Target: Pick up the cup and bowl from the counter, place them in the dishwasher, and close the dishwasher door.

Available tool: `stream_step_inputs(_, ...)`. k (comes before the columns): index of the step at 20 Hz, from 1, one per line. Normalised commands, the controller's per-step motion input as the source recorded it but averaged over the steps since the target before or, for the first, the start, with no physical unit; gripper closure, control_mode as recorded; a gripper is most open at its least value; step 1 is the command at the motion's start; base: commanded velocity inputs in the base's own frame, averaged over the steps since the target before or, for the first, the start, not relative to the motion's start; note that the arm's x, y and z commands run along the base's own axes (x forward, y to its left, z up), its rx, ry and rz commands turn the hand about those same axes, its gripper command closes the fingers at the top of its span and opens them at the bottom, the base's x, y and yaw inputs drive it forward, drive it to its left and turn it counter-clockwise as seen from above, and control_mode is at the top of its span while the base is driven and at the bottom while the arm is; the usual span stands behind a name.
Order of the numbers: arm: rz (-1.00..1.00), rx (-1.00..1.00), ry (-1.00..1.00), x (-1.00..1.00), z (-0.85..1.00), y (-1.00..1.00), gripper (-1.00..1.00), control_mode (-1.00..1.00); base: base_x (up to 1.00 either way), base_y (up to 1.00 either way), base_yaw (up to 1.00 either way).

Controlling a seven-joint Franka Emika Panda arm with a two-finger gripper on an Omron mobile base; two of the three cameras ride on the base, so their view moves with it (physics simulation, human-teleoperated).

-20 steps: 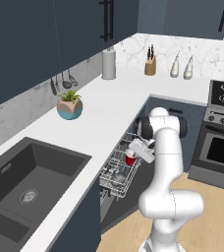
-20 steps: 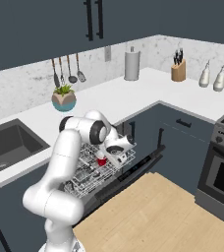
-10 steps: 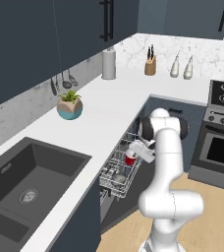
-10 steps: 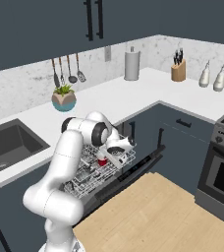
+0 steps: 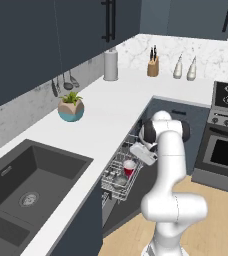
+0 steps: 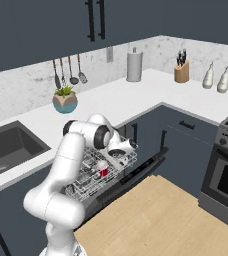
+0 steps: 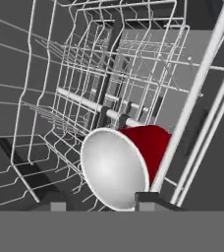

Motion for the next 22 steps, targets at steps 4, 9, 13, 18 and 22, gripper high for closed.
stream_step_inputs(4,0.00,0.00,0.00,0.00,0.07,0.03,-1.00,-1.00,0.00,0.00,0.00)
stream_step_inputs(9,0.00,0.00,0.01,-0.49,-0.15,-0.26,-1.00,-1.00,0.00,0.00,0.00)
stream_step_inputs(13,0.00,-0.03,0.00,-0.34,-0.56,-0.18,-1.00,-1.00,0.00,0.00,0.00)
stream_step_inputs(18,-0.02,-0.10,0.08,0.07,-0.84,0.19,-1.00,-1.00,0.00,0.00,0.00)
stream_step_inputs(22,-0.01,-0.06,0.05,0.34,-0.94,0.78,-1.00,-1.00,0.00,0.00,0.00)
